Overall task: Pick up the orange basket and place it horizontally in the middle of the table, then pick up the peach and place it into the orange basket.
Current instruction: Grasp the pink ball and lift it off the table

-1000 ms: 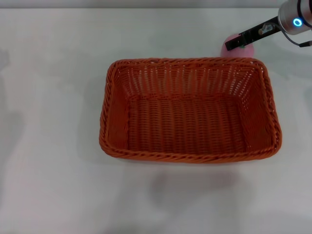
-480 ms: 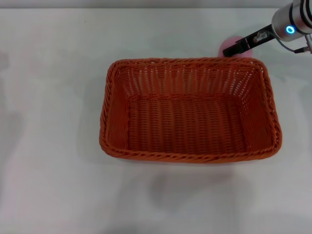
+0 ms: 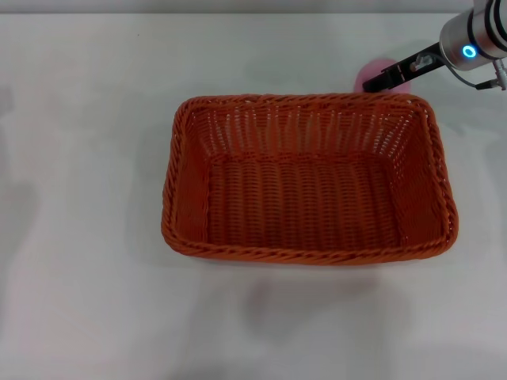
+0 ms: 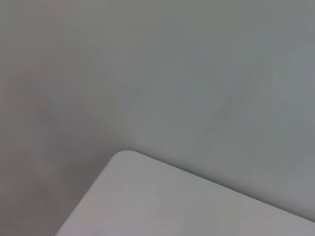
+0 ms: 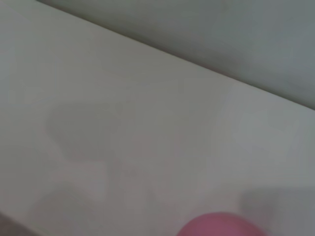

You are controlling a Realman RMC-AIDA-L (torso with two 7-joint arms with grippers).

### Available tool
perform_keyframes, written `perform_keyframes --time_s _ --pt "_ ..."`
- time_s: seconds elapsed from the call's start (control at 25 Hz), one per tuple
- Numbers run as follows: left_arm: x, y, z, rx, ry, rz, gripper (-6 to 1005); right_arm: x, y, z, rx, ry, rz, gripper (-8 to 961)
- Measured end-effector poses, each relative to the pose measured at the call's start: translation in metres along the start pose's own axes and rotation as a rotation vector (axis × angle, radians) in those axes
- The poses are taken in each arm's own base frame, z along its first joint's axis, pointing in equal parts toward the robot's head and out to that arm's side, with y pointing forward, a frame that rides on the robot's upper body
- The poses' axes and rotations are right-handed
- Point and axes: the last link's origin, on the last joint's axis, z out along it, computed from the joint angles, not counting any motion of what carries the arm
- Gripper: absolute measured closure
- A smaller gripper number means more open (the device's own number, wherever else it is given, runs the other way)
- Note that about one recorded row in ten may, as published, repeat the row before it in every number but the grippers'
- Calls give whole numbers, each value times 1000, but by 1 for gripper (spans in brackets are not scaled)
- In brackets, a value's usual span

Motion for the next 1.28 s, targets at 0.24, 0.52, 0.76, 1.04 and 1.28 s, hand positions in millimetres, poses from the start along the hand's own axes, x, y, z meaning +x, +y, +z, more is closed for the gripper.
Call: perform_keyframes --time_s 0.24,0.52,0.76,1.04,1.28 --pt "0 -1 0 2 -1 0 351 3 0 0 -11 8 12 246" --pt "-2 -2 0 4 -4 -2 352 3 0 -2 -18 10 16 404" --pt "-4 -5 -1 10 -7 -5 352 1 0 -4 -26 -3 24 478" --pt "-4 -5 -3 9 -4 -5 358 -1 3 -8 -45 -1 18 545" --pt "-4 -5 -3 12 -7 -4 358 -1 -1 -15 -49 -21 25 598"
